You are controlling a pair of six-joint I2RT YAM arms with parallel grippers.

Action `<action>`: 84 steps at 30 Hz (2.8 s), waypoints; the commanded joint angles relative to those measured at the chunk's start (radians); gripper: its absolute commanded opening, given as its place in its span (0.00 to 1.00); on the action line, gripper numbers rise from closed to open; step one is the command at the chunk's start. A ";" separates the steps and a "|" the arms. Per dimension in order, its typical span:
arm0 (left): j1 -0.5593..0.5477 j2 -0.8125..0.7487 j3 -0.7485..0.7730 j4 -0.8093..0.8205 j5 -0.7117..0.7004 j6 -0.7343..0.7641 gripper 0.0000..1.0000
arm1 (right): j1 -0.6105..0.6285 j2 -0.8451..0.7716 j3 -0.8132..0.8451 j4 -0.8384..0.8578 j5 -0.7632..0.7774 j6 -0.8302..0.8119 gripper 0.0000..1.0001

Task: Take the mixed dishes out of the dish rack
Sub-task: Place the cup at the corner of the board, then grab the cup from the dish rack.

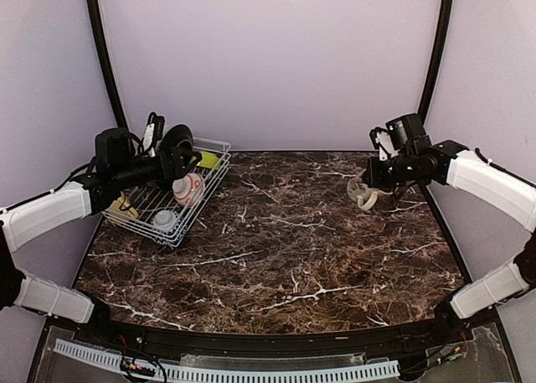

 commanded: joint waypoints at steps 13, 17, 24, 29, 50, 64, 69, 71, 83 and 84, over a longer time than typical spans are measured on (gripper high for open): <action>0.000 -0.051 0.026 -0.069 0.026 0.035 0.97 | -0.152 0.162 0.206 -0.357 0.232 -0.304 0.00; 0.000 -0.059 0.025 -0.070 0.026 0.040 0.97 | -0.229 0.219 0.258 -0.318 0.151 -0.337 0.00; 0.000 -0.060 0.022 -0.071 0.037 0.045 0.97 | -0.249 0.392 0.420 -0.350 0.031 -0.428 0.00; 0.000 -0.049 0.028 -0.076 0.049 0.039 0.97 | -0.260 0.456 0.489 -0.333 -0.043 -0.503 0.00; 0.000 -0.028 0.087 -0.230 -0.071 0.116 0.97 | -0.260 0.615 0.644 -0.377 -0.024 -0.503 0.24; 0.078 -0.036 0.172 -0.467 -0.504 0.221 0.97 | -0.203 0.475 0.607 -0.334 0.095 -0.422 0.71; 0.187 -0.043 0.171 -0.492 -0.618 0.192 0.98 | -0.136 0.397 0.516 -0.288 0.193 -0.434 0.73; 0.229 -0.032 0.170 -0.503 -0.653 0.179 0.98 | -0.130 0.353 0.446 -0.228 0.222 -0.437 0.75; 0.346 0.113 0.229 -0.612 -0.781 0.073 0.99 | -0.129 0.190 0.276 -0.140 0.137 -0.388 0.79; 0.367 0.139 0.237 -0.616 -0.768 0.058 0.99 | -0.128 0.182 0.273 -0.140 0.131 -0.384 0.79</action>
